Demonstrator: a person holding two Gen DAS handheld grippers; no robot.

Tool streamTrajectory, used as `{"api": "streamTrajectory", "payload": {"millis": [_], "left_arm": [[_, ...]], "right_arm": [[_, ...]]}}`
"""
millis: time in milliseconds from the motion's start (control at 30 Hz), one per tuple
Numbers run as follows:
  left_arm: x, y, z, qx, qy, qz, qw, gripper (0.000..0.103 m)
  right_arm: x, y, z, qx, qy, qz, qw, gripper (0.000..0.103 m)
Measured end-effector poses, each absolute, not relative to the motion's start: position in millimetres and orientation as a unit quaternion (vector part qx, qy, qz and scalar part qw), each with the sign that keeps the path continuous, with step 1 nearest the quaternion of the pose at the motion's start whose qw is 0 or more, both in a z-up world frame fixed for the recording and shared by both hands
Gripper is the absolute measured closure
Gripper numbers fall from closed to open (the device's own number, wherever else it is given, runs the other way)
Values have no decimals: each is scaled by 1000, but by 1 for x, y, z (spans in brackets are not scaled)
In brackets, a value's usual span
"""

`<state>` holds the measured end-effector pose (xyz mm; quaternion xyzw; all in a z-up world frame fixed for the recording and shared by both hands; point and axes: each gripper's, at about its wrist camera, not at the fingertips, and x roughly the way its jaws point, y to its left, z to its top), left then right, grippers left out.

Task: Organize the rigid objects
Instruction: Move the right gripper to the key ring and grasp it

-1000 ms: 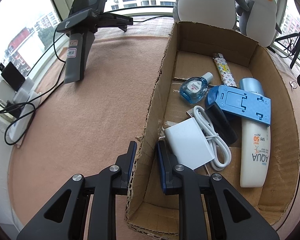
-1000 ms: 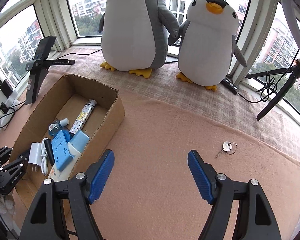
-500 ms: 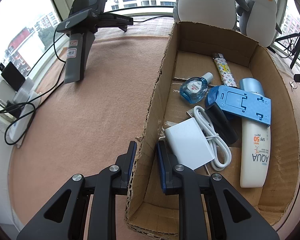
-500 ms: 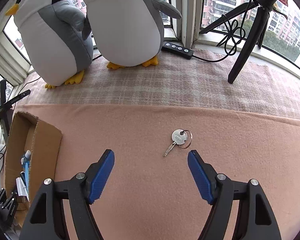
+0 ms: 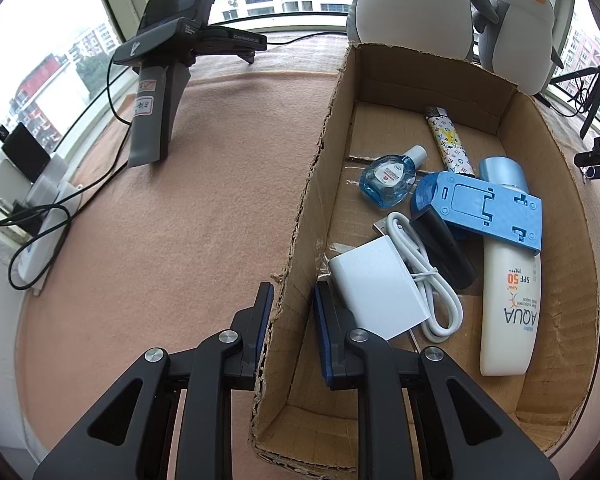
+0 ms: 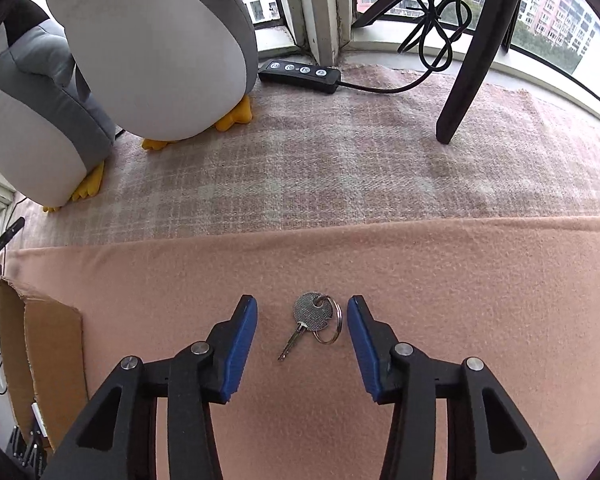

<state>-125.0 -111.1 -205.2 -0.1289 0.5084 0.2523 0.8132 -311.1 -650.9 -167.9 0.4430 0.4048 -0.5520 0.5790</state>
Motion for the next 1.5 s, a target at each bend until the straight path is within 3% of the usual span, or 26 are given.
{"api": "streamTrajectory", "payload": {"millis": [400,1167,1500], "left_arm": [[-125,-111,-205,-123,510,243,816,86],[-125,-110,-205,-97,515,201,827,86],[-125,-110,-205,-89,517,190,830,86]], "right_arm": [[-320,-646,-165,440,405,-559,574,85],[-358,-637,-155,465,384,-553,575,85],[-351,-624,-154,449,391,-553,583,100]]}}
